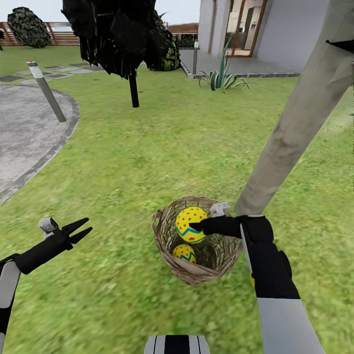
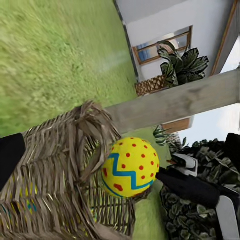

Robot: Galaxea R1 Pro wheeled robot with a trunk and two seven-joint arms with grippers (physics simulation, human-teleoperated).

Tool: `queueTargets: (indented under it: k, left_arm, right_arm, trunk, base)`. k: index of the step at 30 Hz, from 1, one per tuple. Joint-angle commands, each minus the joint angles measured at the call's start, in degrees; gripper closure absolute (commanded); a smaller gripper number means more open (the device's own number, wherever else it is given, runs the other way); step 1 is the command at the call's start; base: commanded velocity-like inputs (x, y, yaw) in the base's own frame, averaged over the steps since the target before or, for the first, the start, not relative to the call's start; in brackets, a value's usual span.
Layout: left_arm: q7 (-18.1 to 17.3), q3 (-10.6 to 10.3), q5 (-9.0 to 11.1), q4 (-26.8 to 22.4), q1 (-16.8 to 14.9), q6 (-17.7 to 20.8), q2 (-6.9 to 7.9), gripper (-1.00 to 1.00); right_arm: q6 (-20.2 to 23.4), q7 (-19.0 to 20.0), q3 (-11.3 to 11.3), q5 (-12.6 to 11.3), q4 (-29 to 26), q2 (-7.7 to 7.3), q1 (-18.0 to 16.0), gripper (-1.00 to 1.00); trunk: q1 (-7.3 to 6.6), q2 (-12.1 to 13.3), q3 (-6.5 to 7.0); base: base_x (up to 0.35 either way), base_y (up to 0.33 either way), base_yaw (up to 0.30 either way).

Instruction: Take the three Easter eggs out of the wicker basket on the lawn in the garden, then place them on the lawn next to a single tree (choose any tree) so that all three eggs are next to the same tree and none are left in the basket.

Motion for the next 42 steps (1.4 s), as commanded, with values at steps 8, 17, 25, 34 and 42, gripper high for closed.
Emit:
queueTargets:
  k: [8,17,25,34,42]
  left_arm:
    - [-0.1,0.0,-0.1,0.0,-0.1,0.3,-0.03,-1.0]
    - [-0.1,-0.1,-0.1,0.3,-0.1,0.3,-0.08,-1.0]
    - [0.0,-0.1,-0.1,0.3,-0.1,0.3,-0.08,-1.0]
    - [0.0,-0.2,-0.1,0.0,-0.1,0.3,-0.17,-1.0]
    - [0.0,-0.2,0.0,0.0,-0.1,0.2,-0.3,-1.0]
  right_arm:
    - [0.1,12.6,-9.4,0.6,-0.3,0.14,0.0,1.0]
    - [-0.4,29.1,-27.1,0.2,-0.3,0.09,0.0,1.0]
    - [-0.3,41.8,-38.4,0.2,0.2,-1.35,0.0,1.0]
    - [-0.3,42.1,-42.5,0.2,0.4,-4.96,0.8,1.0]
    - [-0.3,42.0,-46.3,0.2,0.6,-6.98,1.9,1.0]
  trunk:
    - [-0.21,0.1,1.74]
    - [-0.44,0.2,3.73]
    - [-0.65,0.3,5.5]
    - [-0.88,0.4,7.5]
    - [-1.06,0.5,9.05]
  base:
    - [-0.163,0.0,0.0]
    - [-0.082,0.0,0.0]
    - [-0.33,0.0,0.0]
    - [-0.146,0.0,0.0]
    - [-0.233,0.0,0.0]
